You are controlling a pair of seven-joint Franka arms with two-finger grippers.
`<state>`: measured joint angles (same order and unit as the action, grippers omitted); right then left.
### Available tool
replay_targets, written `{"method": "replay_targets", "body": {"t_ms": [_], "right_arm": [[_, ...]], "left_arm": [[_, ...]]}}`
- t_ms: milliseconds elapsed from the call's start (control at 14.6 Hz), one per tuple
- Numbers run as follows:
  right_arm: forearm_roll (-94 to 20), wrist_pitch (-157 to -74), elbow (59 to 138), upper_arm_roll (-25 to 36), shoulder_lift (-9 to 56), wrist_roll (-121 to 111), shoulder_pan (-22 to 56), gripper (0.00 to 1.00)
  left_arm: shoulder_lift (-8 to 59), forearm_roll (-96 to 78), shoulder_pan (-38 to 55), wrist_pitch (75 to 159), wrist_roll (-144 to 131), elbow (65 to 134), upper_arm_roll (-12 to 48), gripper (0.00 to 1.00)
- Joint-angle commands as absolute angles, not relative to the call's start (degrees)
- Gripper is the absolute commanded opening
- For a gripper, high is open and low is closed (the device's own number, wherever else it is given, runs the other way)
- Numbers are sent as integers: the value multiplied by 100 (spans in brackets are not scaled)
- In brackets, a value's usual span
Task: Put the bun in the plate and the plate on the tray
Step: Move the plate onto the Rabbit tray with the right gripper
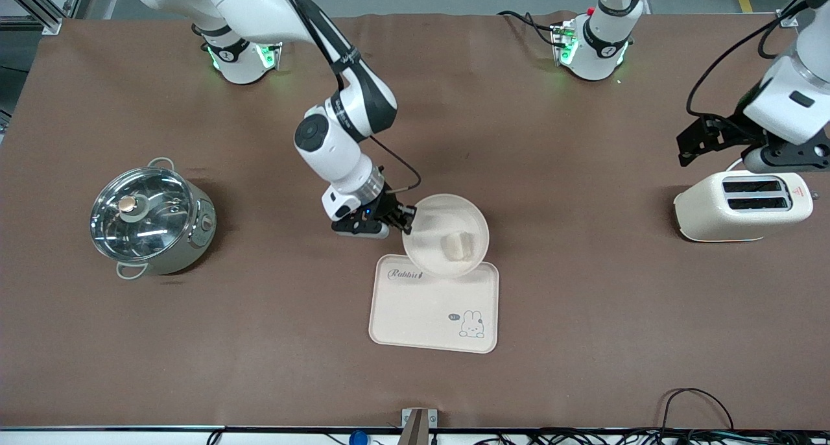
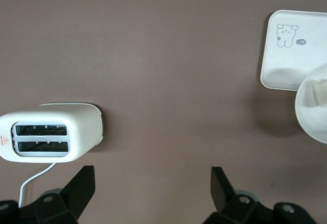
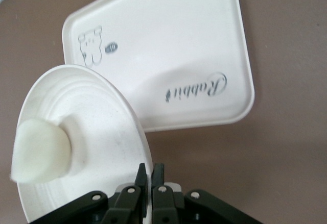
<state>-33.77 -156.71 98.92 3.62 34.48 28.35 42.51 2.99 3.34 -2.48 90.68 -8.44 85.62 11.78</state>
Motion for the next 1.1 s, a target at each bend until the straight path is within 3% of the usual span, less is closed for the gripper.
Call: {"method": "replay_targets", "body": {"t_ms": [0,275,1031], "right_arm": [[-3727,-15697,8783,308,4409,2777,4070,0],[-3691,-15697,8148,316,5035,2620,3806,0],[-3726,-15741,7673,308,5563,2382,3516,0]], "left_arm": [[352,247,-132,8982,-791,8306,1204,100],[378,176,-141,8833,-475,8192,1064,100],[396,158,-316,9095,-448,8191,1046,100]]}}
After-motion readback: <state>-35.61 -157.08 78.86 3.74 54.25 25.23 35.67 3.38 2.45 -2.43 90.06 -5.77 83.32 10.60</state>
